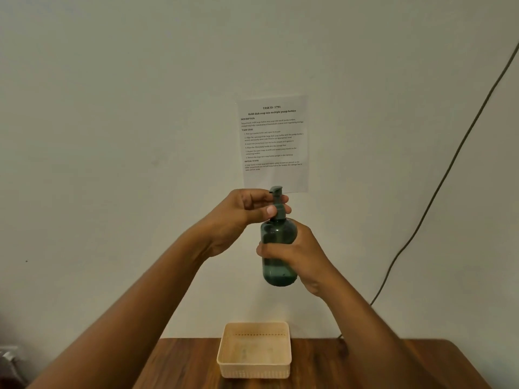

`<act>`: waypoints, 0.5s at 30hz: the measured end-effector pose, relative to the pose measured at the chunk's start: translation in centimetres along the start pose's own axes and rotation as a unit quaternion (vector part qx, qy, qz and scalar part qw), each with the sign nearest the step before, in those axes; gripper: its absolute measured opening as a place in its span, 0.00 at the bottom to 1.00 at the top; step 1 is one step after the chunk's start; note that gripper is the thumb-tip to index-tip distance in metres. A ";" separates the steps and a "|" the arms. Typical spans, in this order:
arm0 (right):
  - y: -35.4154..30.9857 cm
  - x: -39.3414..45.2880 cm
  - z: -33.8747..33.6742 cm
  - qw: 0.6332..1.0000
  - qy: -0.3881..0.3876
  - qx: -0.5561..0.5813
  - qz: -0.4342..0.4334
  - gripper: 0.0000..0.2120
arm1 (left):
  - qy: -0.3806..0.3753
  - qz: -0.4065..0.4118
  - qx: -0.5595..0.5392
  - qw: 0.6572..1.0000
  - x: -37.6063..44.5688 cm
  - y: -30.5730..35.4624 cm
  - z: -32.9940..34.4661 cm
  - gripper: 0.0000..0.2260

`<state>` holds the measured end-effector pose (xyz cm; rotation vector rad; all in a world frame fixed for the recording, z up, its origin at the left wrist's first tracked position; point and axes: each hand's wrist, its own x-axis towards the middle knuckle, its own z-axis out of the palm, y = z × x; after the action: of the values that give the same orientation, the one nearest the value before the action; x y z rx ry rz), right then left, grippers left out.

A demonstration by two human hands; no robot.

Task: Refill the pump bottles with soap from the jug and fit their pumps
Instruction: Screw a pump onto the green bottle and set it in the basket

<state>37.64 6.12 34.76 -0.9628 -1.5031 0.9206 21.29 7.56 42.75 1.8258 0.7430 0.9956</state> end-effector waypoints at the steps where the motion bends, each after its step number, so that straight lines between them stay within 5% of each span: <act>1: -0.1 0.0 0.0 1.000 0.004 -0.001 -0.002 0.26 | 0.029 0.001 0.024 0.999 -0.1 0.1 0.3 0.12; 6: -0.5 0.0 0.5 1.000 0.007 -0.018 -0.019 0.24 | 0.193 0.025 0.160 0.968 -0.3 -0.5 2.3 0.10; 15: 0.5 -0.3 -0.3 0.997 -0.078 0.022 0.007 0.26 | 0.111 -0.021 0.133 0.985 -1.0 0.0 1.6 0.08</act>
<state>37.98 6.01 34.19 -0.8877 -1.6016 1.0538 22.22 6.09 42.03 1.9350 1.0905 1.1285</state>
